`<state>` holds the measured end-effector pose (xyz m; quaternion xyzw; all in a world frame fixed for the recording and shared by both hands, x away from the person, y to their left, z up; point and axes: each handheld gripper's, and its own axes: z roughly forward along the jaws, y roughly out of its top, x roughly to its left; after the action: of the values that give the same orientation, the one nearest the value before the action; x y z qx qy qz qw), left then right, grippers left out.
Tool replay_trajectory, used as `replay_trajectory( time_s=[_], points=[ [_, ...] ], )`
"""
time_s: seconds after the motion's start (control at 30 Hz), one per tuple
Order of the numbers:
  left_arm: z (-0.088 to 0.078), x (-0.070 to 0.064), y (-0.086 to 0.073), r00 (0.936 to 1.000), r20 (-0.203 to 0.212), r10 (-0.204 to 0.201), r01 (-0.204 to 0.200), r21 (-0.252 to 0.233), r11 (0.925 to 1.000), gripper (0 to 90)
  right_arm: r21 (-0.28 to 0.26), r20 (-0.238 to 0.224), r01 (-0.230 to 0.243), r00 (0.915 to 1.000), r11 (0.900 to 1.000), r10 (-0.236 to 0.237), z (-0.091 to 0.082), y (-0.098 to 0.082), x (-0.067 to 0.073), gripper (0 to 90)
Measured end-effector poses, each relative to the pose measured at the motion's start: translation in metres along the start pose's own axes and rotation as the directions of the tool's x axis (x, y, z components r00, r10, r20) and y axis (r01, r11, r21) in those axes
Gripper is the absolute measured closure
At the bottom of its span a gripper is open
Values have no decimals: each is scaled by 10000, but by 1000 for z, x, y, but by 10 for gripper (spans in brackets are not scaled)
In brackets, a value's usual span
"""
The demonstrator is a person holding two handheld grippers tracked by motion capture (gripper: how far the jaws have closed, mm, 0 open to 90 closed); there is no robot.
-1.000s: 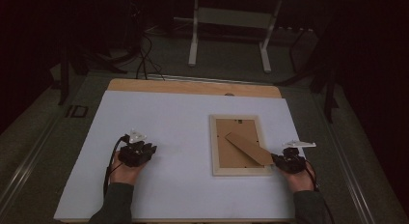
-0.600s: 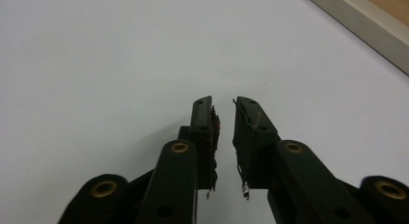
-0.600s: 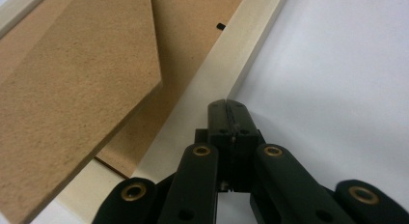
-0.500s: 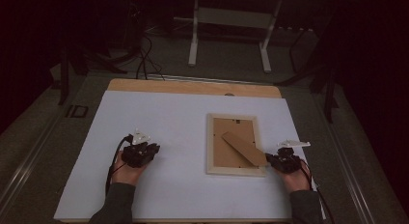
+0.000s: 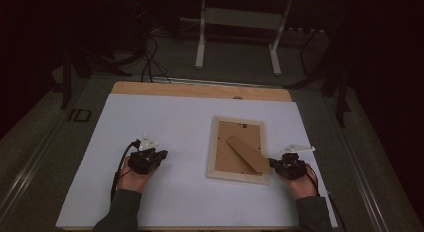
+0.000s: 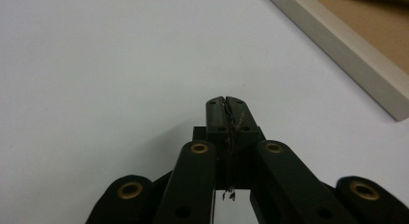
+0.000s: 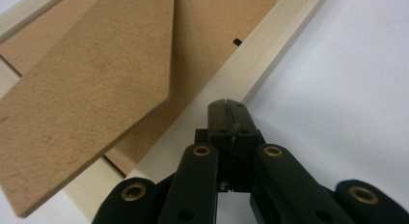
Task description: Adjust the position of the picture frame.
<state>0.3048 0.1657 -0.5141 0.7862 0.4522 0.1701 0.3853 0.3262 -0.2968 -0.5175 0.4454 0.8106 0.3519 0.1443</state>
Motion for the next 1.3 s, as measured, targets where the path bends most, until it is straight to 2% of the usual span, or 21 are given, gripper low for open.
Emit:
replay_trajectory(
  time_s=[0.37, 0.73, 0.97, 1.03, 1.1, 1.13, 1.2, 1.3],
  points=[
    [3, -6, 1, 9992, 227, 315, -317, 108, 9994, 898, -31, -145, 315, 9994, 9995, -315, 2, 4, 9, 900],
    [4, -7, 0, 9987, 317, 396, -401, 141, 9991, 898, 19, -374, 780, 9963, 9970, -779, 6, 7, 21, 900],
    [7, -10, 0, 9978, 434, 498, -508, 222, 9985, 898, 55, -413, 915, 9950, 9958, -912, 8, 9, 26, 900],
    [8, -12, 1, 9973, 474, 559, -572, 264, 9980, 898, 31, -444, 987, 9942, 9951, -984, 8, 10, 28, 900],
    [9, -13, 1, 9968, 540, 587, -602, 268, 9978, 898, -122, -966, 1038, 9898, 9945, -1045, 10, 11, 32, 900],
    [9, -13, 1, 9968, 540, 587, -602, 268, 9978, 898, -122, -966, 1038, 9898, 9945, -1045, 10, 11, 32, 900],
    [8, -12, 1, 9968, 549, 579, -592, 229, 9980, 898, 21, -761, 1333, 9882, 9911, -1327, 14, 15, 41, 900],
    [7, -11, 1, 9971, 543, 536, -547, 182, 9983, 898, 6, -803, 1476, 9859, 9890, -1471, 15, 15, 45, 900]
  ],
)
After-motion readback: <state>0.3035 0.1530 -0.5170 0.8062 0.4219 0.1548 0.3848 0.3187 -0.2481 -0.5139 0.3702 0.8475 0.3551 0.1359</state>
